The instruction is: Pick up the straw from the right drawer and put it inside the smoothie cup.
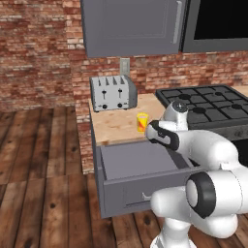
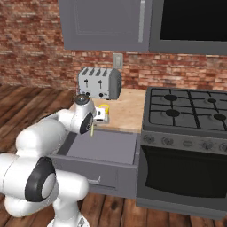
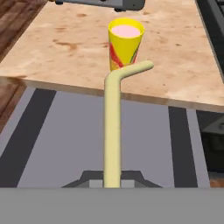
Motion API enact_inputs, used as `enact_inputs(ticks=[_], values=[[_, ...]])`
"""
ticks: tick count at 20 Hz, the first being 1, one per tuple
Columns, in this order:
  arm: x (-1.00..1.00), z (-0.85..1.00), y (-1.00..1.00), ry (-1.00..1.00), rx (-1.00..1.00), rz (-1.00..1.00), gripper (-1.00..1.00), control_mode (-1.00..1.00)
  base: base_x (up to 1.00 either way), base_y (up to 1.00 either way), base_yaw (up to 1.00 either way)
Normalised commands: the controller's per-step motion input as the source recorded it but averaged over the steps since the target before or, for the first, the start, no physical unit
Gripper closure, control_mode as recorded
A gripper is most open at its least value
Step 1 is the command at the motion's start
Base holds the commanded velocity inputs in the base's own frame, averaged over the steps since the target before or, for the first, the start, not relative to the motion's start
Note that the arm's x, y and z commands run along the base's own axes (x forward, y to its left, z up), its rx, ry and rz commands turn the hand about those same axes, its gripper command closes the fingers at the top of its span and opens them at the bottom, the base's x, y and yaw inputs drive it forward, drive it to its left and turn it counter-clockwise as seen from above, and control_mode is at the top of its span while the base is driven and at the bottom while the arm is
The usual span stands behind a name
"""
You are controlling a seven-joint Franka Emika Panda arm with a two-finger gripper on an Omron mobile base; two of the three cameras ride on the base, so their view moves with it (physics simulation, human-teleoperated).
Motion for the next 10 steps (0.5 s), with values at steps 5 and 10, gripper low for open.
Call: enact_inputs(ticks=[5, 10], values=[[-0.24, 0.91, 0.00, -0.10, 0.00, 0.05, 1.00, -1.00, 0.00, 0.00, 0.00], [-0.09, 0.61, -0.06, -0.20, 0.06, 0.07, 1.00, -1.00, 0.00, 0.00, 0.00]])
